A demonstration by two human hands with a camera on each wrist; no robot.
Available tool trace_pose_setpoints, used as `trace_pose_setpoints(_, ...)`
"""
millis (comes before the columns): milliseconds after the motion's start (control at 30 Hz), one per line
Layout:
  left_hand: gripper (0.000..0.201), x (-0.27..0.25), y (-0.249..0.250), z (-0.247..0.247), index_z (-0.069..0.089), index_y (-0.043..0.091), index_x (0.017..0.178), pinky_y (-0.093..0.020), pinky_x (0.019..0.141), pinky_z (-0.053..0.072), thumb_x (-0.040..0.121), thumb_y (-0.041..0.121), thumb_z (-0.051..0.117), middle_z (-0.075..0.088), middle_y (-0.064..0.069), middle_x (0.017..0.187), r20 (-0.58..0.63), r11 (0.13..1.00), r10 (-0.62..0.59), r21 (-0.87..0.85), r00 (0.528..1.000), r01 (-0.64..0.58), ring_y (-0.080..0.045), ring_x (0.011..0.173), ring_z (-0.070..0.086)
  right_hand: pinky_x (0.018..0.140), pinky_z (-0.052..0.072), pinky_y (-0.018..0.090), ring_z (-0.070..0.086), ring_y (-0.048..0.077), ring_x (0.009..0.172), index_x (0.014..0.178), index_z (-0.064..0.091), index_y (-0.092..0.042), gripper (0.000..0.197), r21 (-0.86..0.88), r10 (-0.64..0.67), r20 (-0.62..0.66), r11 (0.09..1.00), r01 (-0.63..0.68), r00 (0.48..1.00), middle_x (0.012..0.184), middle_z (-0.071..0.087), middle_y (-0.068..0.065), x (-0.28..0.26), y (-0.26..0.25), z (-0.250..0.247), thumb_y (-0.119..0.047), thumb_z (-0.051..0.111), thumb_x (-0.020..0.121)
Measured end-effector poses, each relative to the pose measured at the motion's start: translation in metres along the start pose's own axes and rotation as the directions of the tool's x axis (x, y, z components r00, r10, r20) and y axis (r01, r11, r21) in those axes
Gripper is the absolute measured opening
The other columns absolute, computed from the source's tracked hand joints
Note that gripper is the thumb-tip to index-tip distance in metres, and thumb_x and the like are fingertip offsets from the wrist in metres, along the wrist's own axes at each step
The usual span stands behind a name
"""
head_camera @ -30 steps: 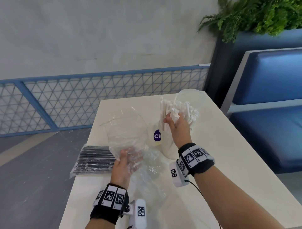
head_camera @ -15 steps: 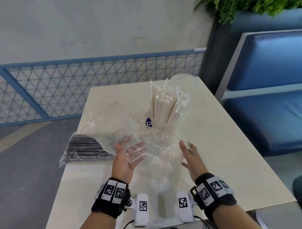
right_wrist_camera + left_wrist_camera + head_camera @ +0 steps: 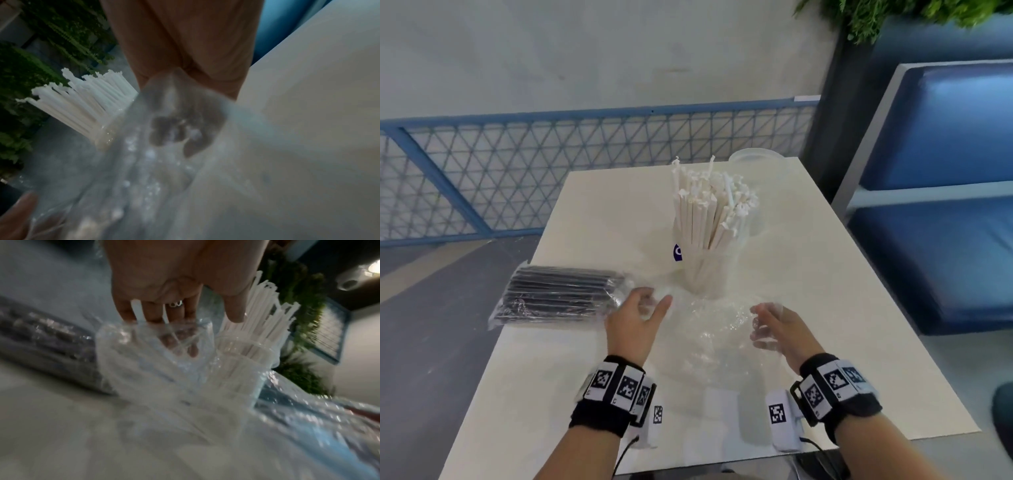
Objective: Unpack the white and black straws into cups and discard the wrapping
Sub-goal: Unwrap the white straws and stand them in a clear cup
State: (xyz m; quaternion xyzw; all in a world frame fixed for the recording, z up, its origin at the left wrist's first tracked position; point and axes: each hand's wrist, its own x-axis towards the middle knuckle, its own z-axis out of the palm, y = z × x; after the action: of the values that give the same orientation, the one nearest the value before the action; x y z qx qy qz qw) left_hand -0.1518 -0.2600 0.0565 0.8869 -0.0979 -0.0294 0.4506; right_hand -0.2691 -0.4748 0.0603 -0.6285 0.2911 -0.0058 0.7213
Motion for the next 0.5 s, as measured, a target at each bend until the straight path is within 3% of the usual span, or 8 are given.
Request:
trace_pose_setpoints(67,0.031,-0.001,0.003,0.005,0.054,0.013,0.086,-0.026,0.066,0.046,0.085,0.044,0.058,0.061,-0.004,0.078,-0.007,1.0,-0.007,-0.015,1.0,0.007,-0.024,0.074,0.06,0.068,0.052,0.033,0.058,0.016,0.06,0.095,0.056,-0.01,0.01,-0.061,0.002,0.026,0.998,0.0,1.0,0.071,0.055,0.004,0.003,0.002,-0.005,-0.018,0.052,0.093)
trace_pose_setpoints(133,0.032,-0.001,0.006,0.008,0.049,0.005,0.077,-0.02,0.048,0.045,0.093,0.032,0.05,0.048,-0.006,0.063,-0.031,0.999,0.035,-0.012,0.999,-0.036,-0.026,0.058,0.053,0.069,0.052,0.033,0.058,0.016,0.06,0.091,0.057,-0.012,0.008,-0.111,0.002,0.045,0.994,0.003,0.999,0.07,0.056,0.004,0.006,0.002,-0.013,-0.019,0.053,0.093)
trace_pose_setpoints(233,0.038,0.003,-0.001,0.006,0.053,-0.004,0.078,-0.033,0.048,0.05,0.097,0.026,0.043,0.045,-0.004,0.056,-0.067,0.999,-0.05,-0.009,0.997,0.049,-0.022,0.045,0.044,0.064,0.053,0.03,0.055,0.015,0.06,0.093,0.058,-0.007,0.01,-0.15,-0.002,0.022,0.989,0.005,1.0,0.071,0.056,0.005,0.016,-0.001,-0.03,-0.016,0.053,0.092)
trace_pose_setpoints(367,0.04,0.003,-0.014,-0.002,0.055,-0.002,0.077,-0.027,0.043,0.038,0.098,0.027,0.04,0.047,-0.005,0.053,-0.114,0.986,-0.167,-0.031,0.979,0.165,-0.019,0.042,0.04,0.053,0.046,0.02,0.049,0.013,0.057,0.092,0.061,-0.001,0.011,-0.182,-0.018,-0.05,0.983,0.009,0.999,0.07,0.055,0.008,0.032,-0.01,-0.05,-0.006,0.05,0.092)
trace_pose_setpoints(433,0.038,0.001,-0.014,0.003,0.056,-0.001,0.077,-0.027,0.043,0.038,0.099,0.026,0.039,0.049,-0.006,0.053,-0.086,0.988,-0.152,-0.003,0.985,0.152,-0.02,0.04,0.041,0.062,0.045,0.023,0.057,0.02,0.069,0.105,0.058,0.0,0.016,-0.368,-0.112,-0.149,0.928,0.05,0.982,0.081,0.06,0.009,0.041,-0.011,-0.051,-0.006,0.051,0.092)
trace_pose_setpoints(500,0.029,0.001,-0.013,0.011,0.055,0.002,0.084,-0.027,0.043,0.04,0.098,0.022,0.039,0.055,-0.007,0.057,-0.035,0.99,-0.143,-0.005,0.989,0.143,-0.02,0.038,0.043,0.08,0.042,0.031,0.057,0.029,0.097,0.122,0.049,-0.007,0.038,-0.657,-0.325,-0.264,0.75,0.078,0.908,0.108,0.058,0.011,0.047,-0.009,-0.047,-0.014,0.062,0.086)
